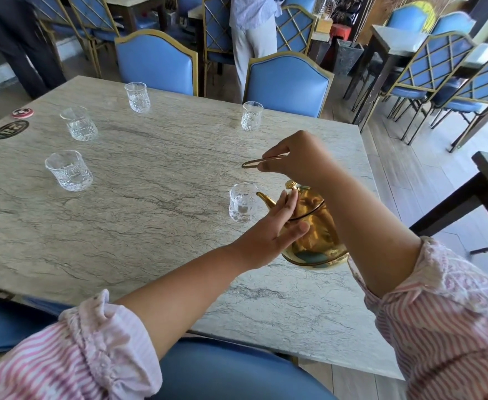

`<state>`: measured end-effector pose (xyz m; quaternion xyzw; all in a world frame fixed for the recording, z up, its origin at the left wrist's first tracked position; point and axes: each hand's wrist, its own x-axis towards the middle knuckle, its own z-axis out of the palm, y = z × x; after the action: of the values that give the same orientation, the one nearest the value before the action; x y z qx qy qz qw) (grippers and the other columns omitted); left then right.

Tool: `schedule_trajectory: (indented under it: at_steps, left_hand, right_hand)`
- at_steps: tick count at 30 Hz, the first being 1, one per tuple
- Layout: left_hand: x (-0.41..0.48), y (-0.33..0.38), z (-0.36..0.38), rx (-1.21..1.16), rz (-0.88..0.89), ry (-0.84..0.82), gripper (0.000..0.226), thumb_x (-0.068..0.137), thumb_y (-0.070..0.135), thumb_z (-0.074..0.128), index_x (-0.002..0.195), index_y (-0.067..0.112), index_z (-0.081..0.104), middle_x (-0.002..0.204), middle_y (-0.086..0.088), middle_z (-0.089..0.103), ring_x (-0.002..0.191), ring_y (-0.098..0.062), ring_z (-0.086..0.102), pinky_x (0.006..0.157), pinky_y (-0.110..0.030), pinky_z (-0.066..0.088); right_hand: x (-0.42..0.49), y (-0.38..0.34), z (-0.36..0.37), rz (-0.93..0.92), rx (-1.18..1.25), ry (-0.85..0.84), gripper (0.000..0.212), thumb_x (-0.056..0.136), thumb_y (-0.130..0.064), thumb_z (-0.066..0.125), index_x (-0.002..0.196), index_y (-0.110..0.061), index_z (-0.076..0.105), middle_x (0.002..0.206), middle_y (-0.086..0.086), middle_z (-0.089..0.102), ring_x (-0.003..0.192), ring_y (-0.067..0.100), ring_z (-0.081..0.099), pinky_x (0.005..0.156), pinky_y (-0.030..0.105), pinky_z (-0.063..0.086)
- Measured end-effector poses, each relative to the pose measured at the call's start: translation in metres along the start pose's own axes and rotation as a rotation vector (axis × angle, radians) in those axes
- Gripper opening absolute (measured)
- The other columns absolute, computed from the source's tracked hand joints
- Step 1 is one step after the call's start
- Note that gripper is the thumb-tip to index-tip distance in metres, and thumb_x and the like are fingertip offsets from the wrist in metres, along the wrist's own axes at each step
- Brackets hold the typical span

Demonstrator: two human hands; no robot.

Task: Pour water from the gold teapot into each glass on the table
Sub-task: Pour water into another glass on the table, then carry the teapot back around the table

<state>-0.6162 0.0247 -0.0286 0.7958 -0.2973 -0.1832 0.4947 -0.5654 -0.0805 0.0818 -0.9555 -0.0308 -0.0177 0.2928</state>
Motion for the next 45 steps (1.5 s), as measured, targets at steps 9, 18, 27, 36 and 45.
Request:
schedule_trajectory:
  at_steps: [9,18,27,36,45]
  left_hand:
    - [0.002,-0.001,0.013,0.167,-0.007,-0.061,0.079,0.085,0.063,0.032,0.148,0.030,-0.001,0.157,0.006,-0.011,0.141,-0.001,-0.011,0.117,-0.033,0.006]
    - [0.018,0.038,0.054,0.467,-0.001,-0.044,0.069,0.091,0.051,0.037,0.148,0.032,0.003,0.157,0.008,-0.004,0.142,-0.005,-0.004,0.117,-0.035,0.006]
    - [0.053,0.094,0.155,0.677,-0.037,0.008,0.078,0.087,0.056,0.036,0.147,0.031,-0.008,0.150,0.016,-0.020,0.140,-0.002,-0.012,0.113,-0.028,0.001]
    - [0.099,0.115,0.236,0.666,-0.033,0.080,0.077,0.086,0.062,0.031,0.147,0.031,-0.005,0.155,0.013,-0.013,0.143,-0.006,-0.009,0.116,-0.032,0.003]
    - [0.191,0.083,0.245,0.637,0.025,0.262,0.081,0.085,0.065,0.030,0.149,0.023,0.004,0.156,0.011,-0.001,0.144,-0.005,-0.002,0.114,-0.021,0.001]
  right_hand:
    - [-0.031,0.042,0.000,0.033,0.140,0.186,0.036,0.078,-0.038,0.075,0.107,-0.017,0.074,0.086,-0.008,0.069,0.059,0.002,0.056,0.049,0.005,0.038]
    - [-0.077,0.127,-0.031,0.130,0.583,0.291,0.050,0.074,-0.034,0.078,0.051,-0.012,0.039,0.045,-0.002,0.027,0.036,0.005,0.021,0.039,0.018,0.020]
    - [-0.122,0.214,-0.104,0.003,0.877,0.170,0.054,0.074,-0.024,0.080,0.044,-0.020,0.036,0.037,-0.012,0.028,0.037,0.005,0.022,0.041,0.016,0.024]
    - [-0.135,0.292,-0.152,-0.019,0.906,0.108,0.053,0.073,-0.024,0.081,0.044,-0.020,0.037,0.038,-0.013,0.029,0.037,0.005,0.023,0.041,0.018,0.025]
    - [-0.059,0.346,-0.165,0.026,0.904,0.066,0.048,0.070,-0.027,0.083,0.044,-0.020,0.044,0.037,-0.011,0.031,0.033,0.004,0.024,0.037,0.017,0.025]
